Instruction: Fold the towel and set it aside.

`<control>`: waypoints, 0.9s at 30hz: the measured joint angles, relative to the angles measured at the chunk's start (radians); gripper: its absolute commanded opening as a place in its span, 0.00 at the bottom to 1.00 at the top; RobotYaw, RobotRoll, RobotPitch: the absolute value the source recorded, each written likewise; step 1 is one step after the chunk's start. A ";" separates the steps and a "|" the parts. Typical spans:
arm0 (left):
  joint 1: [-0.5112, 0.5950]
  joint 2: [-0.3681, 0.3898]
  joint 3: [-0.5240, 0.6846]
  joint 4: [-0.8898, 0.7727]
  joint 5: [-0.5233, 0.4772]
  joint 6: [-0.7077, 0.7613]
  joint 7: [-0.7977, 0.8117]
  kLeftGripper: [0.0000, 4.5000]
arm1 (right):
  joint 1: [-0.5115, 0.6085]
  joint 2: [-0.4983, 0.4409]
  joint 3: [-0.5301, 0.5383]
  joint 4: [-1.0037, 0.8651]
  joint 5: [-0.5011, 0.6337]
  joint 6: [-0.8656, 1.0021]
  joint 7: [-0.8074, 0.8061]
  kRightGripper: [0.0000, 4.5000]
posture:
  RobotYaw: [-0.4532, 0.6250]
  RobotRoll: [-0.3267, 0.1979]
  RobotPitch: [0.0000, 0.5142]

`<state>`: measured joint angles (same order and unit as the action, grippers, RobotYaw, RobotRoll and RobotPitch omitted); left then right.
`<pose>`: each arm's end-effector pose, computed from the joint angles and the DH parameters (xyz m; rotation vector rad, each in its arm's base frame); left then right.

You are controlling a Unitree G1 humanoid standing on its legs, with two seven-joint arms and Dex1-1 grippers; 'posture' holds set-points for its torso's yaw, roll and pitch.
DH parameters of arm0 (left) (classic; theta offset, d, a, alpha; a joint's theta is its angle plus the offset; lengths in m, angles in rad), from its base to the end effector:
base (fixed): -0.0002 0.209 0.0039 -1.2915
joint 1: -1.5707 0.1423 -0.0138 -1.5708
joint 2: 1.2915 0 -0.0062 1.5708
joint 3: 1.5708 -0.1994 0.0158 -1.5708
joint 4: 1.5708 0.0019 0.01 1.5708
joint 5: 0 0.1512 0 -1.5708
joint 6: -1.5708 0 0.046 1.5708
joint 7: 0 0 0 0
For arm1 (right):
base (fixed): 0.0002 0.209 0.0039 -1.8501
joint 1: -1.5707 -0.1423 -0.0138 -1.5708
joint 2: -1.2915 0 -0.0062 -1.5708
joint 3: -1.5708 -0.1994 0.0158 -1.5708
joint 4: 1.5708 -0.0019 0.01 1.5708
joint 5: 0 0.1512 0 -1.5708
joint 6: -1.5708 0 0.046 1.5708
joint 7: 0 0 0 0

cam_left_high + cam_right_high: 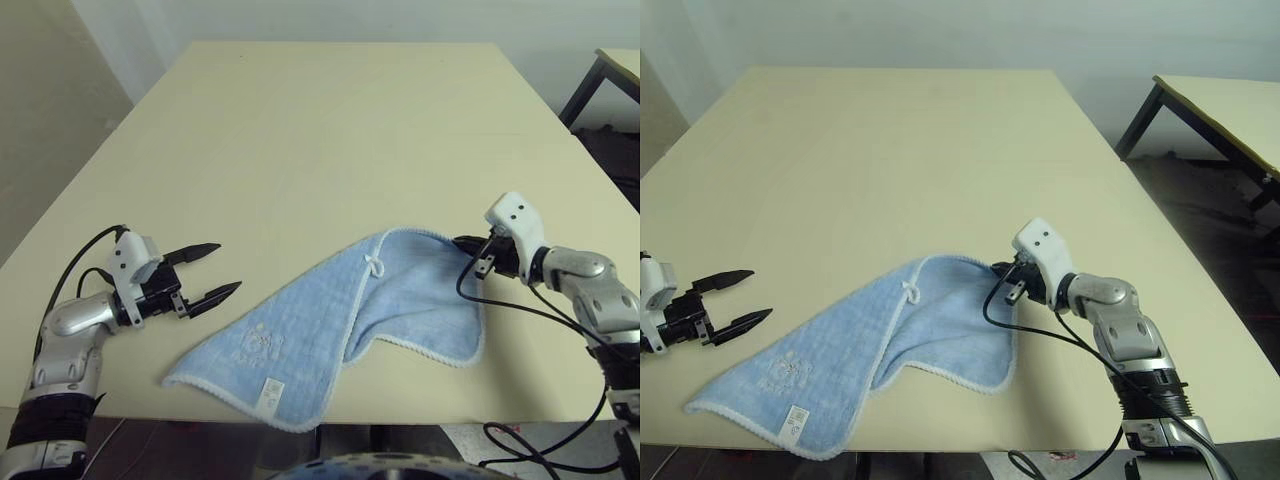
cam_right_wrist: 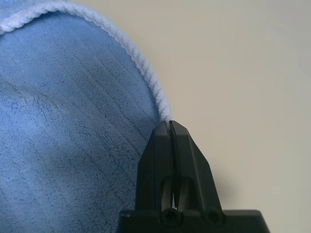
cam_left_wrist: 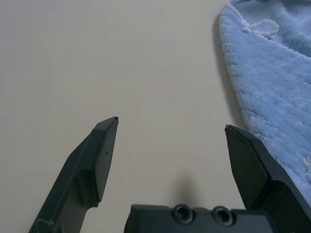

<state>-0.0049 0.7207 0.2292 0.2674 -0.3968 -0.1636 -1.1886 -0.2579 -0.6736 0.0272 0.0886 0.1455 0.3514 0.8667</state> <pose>0.2032 0.3512 0.0826 0.3036 0.1302 -0.8684 0.2647 -0.2750 0.1041 -0.4056 0.3858 0.7462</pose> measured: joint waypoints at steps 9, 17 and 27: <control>0.000 0.003 -0.001 -0.054 0.000 0.030 0.030 1.00 | 0.000 0.001 0.001 0.000 -0.007 -0.019 0.006 0.62 | 0.48 0.62 0.08; 0.002 0.003 -0.001 -0.123 -0.001 0.080 0.061 1.00 | 0.000 0.002 0.035 0.019 -0.036 -0.018 -0.005 0.96 | 0.49 0.62 0.08; 0.003 0.003 -0.007 -0.151 0.000 0.087 0.070 1.00 | -0.009 0.001 0.037 0.018 -0.035 0.037 -0.002 0.24 | 0.49 0.62 0.08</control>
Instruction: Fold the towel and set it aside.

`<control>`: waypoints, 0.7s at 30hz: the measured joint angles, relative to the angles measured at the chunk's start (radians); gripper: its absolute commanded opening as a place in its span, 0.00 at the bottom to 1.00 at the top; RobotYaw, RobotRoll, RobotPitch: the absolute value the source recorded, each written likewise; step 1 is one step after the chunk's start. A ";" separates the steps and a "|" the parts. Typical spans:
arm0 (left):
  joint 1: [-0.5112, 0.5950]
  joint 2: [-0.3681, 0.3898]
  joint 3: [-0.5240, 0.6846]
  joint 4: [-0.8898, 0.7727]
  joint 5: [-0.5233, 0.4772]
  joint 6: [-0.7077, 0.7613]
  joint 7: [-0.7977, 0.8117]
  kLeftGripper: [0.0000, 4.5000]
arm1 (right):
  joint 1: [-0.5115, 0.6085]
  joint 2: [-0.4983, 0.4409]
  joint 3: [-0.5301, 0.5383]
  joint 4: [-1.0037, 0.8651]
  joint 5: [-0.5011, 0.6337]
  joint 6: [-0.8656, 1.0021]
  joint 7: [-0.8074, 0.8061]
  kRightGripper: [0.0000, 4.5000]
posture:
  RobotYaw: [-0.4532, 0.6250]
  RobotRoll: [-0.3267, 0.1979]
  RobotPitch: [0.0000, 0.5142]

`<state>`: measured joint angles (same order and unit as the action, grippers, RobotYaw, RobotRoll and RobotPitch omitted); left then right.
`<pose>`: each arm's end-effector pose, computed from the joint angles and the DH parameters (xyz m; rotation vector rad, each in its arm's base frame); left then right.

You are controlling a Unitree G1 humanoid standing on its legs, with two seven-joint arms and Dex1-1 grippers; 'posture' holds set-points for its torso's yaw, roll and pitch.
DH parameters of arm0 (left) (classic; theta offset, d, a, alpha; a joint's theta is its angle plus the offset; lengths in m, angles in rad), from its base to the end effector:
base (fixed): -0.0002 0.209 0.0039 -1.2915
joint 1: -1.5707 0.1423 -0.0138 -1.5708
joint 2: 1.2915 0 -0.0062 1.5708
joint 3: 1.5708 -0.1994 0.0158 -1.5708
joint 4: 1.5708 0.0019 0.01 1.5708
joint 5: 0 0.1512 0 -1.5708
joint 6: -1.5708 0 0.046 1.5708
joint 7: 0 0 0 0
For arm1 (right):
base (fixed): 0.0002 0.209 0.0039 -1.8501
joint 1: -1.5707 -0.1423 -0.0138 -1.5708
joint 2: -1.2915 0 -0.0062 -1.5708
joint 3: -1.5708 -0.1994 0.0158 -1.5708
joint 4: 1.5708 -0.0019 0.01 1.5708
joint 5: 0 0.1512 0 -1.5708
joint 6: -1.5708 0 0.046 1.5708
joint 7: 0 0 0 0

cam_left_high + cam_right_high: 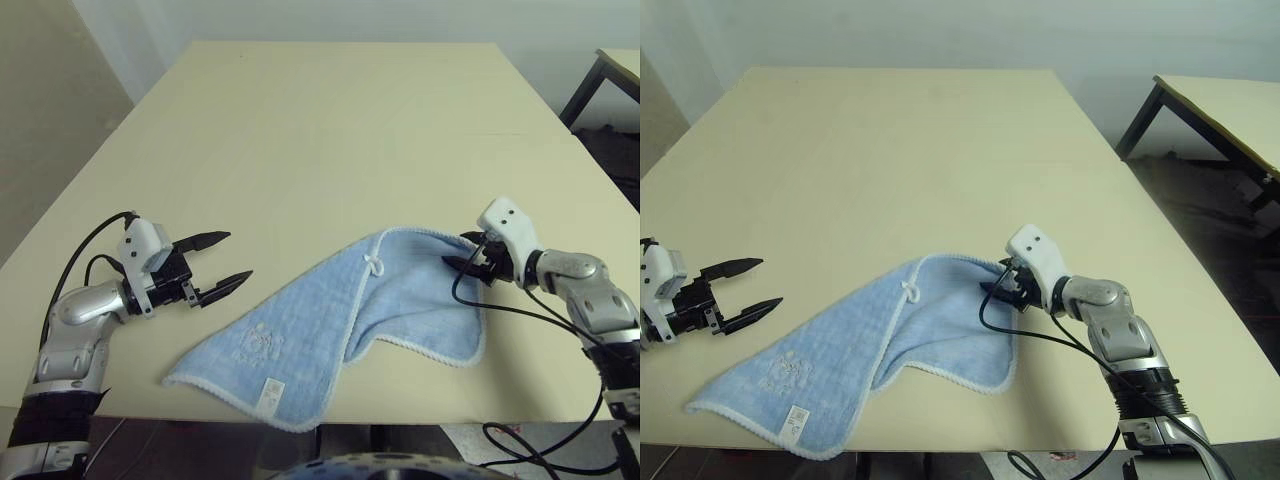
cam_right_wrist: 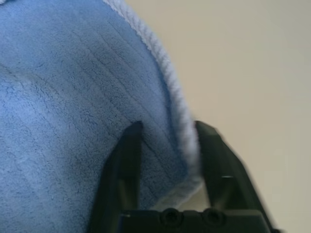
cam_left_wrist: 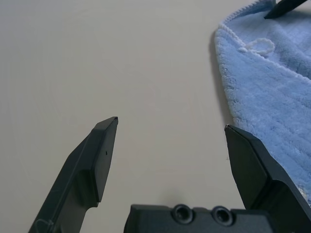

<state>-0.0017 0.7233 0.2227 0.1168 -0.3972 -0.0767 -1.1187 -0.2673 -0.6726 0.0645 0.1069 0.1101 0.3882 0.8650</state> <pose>0.2091 0.3340 0.1006 0.3330 0.0905 -0.8692 0.2665 -0.2717 0.0976 -0.4221 0.4564 0.7460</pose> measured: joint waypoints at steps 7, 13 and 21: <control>0.002 -0.001 -0.007 0.012 0.000 -0.015 -0.016 1.00 | -0.008 -0.011 -0.012 -0.030 0.021 0.048 0.003 0.00 | 0.48 0.62 0.08; 0.001 0.000 -0.008 0.049 0.001 -0.037 -0.040 1.00 | -0.092 -0.040 -0.075 -0.130 0.123 0.207 0.018 0.00 | 0.46 0.62 0.07; -0.049 0.008 -0.013 0.091 0.012 -0.057 -0.057 1.00 | -0.673 -0.117 -0.173 0.059 0.080 0.178 -0.151 0.00 | 0.46 0.62 0.05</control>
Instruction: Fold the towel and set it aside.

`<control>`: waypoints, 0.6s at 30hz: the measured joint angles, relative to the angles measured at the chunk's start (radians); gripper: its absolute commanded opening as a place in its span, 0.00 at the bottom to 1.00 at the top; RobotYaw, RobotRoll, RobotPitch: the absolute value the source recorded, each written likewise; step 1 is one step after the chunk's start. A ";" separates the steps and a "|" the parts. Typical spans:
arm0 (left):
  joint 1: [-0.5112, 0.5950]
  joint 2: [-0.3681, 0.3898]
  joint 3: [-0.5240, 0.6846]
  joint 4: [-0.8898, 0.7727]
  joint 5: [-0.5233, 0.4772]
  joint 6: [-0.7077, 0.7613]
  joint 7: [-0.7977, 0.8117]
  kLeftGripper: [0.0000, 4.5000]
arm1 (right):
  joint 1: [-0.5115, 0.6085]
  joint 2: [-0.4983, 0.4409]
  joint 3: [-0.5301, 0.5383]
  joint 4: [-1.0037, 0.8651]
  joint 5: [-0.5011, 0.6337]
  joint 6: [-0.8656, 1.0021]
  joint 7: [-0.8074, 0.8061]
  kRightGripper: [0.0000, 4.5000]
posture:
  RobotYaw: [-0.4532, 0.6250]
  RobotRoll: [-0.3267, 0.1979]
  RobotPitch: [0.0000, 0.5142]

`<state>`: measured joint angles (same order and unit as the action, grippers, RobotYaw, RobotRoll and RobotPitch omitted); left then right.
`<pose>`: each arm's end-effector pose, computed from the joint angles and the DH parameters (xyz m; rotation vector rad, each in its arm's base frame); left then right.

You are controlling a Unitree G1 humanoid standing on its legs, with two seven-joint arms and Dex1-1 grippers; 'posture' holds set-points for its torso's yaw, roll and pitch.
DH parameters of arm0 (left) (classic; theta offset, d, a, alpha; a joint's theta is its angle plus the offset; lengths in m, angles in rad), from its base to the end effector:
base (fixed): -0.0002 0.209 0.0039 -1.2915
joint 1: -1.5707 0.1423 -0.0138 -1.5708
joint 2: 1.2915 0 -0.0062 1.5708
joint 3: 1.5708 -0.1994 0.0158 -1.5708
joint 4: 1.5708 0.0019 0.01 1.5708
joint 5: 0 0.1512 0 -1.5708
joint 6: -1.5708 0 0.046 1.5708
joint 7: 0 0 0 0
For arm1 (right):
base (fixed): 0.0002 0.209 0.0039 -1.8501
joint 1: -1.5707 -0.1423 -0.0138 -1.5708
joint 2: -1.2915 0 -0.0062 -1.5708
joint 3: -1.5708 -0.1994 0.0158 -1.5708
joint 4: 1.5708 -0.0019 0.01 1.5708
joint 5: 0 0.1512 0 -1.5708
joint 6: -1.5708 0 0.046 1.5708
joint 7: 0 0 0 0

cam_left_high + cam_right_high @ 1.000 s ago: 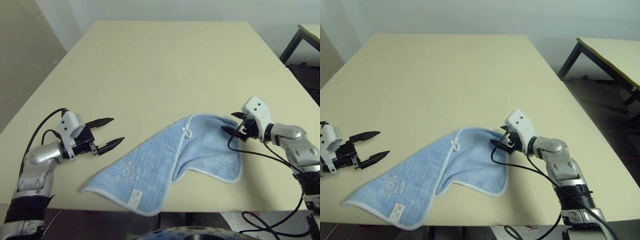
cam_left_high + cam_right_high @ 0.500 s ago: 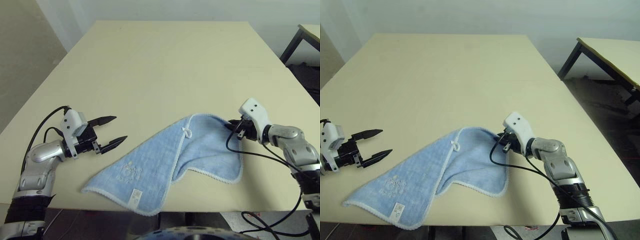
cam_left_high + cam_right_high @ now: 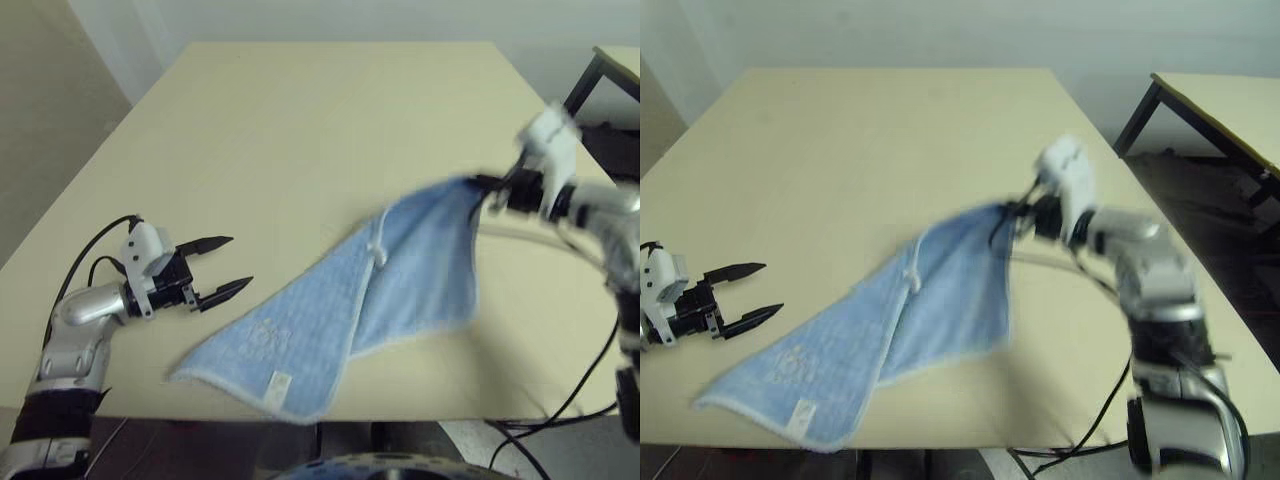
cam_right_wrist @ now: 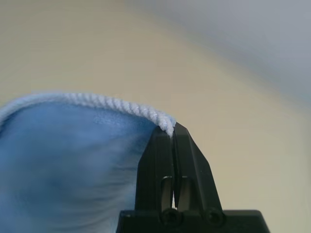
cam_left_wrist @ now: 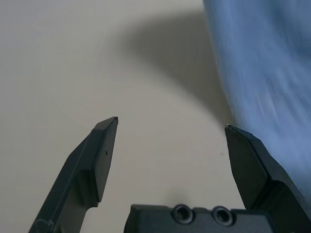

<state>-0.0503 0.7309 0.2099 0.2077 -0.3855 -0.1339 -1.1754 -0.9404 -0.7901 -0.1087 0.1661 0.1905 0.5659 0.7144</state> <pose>0.2163 0.3406 0.0989 0.3526 0.0902 -0.9026 0.3077 -0.2759 0.3109 -0.4733 -0.1412 0.4074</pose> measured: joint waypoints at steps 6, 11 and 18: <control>-0.025 0.000 -0.001 0.010 0.004 0.000 -0.002 1.00 | -0.148 -0.071 0.071 -0.076 0.137 0.356 0.190 0.00 | 0.46 0.62 0.05; -0.029 0.000 -0.003 -0.003 0.005 0.001 0.006 1.00 | -0.324 0.042 -0.008 -0.187 0.443 0.878 0.273 0.00 | 0.47 0.62 0.04; -0.030 -0.003 -0.013 -0.012 0.006 0.002 0.017 1.00 | -0.682 0.439 -0.429 -0.019 0.502 0.965 -0.092 0.00 | 0.47 0.62 0.04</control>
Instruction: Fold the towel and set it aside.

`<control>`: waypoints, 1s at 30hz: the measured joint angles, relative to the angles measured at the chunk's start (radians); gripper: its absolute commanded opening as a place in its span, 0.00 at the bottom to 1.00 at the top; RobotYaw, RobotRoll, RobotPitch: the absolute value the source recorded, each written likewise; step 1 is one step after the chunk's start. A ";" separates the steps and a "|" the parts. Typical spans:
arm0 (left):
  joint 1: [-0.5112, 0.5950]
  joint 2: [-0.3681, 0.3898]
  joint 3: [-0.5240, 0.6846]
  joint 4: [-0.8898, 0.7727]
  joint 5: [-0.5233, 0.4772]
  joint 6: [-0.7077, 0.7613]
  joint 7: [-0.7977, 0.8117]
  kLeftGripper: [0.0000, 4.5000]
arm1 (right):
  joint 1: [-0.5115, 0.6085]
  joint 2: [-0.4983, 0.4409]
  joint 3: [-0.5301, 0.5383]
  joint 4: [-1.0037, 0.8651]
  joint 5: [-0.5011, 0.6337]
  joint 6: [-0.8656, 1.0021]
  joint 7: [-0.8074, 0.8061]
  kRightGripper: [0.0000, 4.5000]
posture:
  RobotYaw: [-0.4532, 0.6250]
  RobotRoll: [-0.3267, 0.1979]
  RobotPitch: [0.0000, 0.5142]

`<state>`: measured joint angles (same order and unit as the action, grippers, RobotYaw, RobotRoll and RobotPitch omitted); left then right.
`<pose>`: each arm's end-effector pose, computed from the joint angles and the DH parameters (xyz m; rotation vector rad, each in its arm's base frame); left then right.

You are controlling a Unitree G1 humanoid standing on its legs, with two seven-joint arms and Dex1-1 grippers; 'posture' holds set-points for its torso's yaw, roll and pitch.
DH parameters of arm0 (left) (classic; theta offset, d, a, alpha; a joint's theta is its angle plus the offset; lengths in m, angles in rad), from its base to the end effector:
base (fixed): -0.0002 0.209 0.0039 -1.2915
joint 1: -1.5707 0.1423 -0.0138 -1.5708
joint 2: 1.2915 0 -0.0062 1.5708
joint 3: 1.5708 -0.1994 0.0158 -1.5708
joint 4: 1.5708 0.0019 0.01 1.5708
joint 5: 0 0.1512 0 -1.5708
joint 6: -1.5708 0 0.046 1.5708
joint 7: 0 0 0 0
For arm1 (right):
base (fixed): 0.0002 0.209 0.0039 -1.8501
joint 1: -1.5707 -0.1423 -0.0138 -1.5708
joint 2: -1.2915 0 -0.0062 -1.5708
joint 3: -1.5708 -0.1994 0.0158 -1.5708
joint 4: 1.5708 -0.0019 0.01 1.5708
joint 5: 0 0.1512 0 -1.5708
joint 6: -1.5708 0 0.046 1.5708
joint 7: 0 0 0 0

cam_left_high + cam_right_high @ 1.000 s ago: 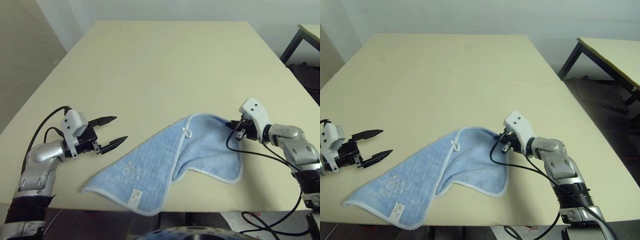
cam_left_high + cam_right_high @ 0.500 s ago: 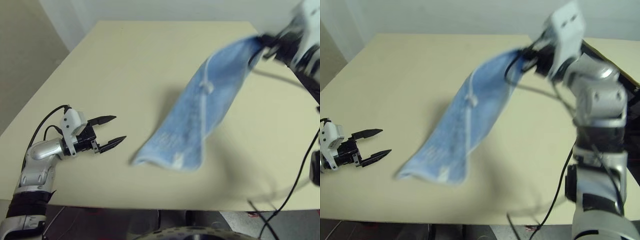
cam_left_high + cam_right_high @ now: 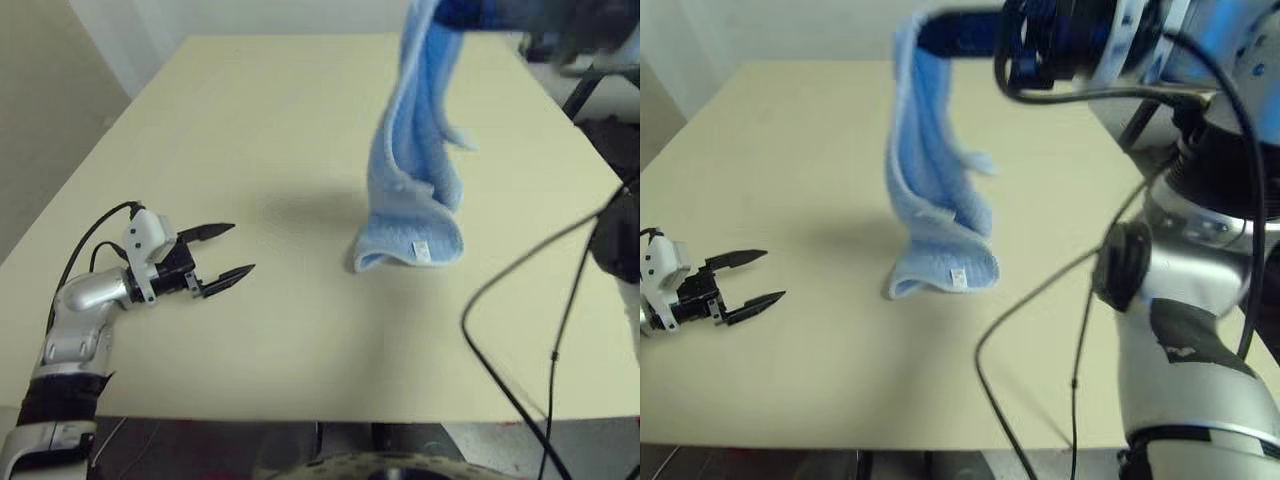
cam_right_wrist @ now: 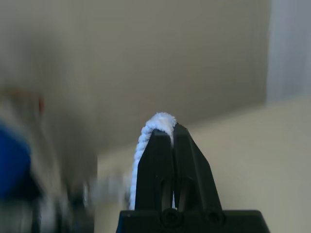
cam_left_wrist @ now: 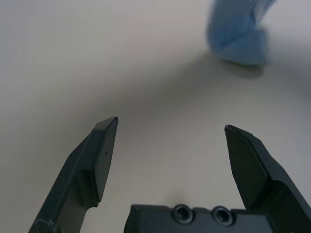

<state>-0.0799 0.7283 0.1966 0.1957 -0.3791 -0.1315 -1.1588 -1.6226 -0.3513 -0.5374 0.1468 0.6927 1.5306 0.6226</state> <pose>0.2232 0.3349 0.1044 0.3714 0.0632 -0.9061 0.2708 -0.1715 0.4309 0.2693 -0.1556 1.2743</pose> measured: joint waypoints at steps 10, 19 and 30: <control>-0.017 -0.004 -0.019 -0.037 -0.002 0.003 0.018 1.00 | 0.202 -0.011 0.249 -0.038 -0.177 -0.115 -0.314 0.00 | 0.48 0.62 0.05; -0.028 0.007 -0.019 -0.080 -0.002 0.017 0.026 1.00 | 0.380 -0.326 0.592 -0.173 -0.183 -0.103 -0.103 0.00 | 0.47 0.62 0.08; -0.100 0.096 -0.102 -0.389 -0.021 0.115 -0.033 1.00 | 0.420 -0.347 0.618 -0.174 -0.210 -0.108 -0.092 0.00 | 0.46 0.62 0.09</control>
<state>-0.1803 0.8241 0.0945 -0.1933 -0.4002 -0.0168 -1.1919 -1.2023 -0.6986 0.0804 -0.0274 0.4822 1.4226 0.5309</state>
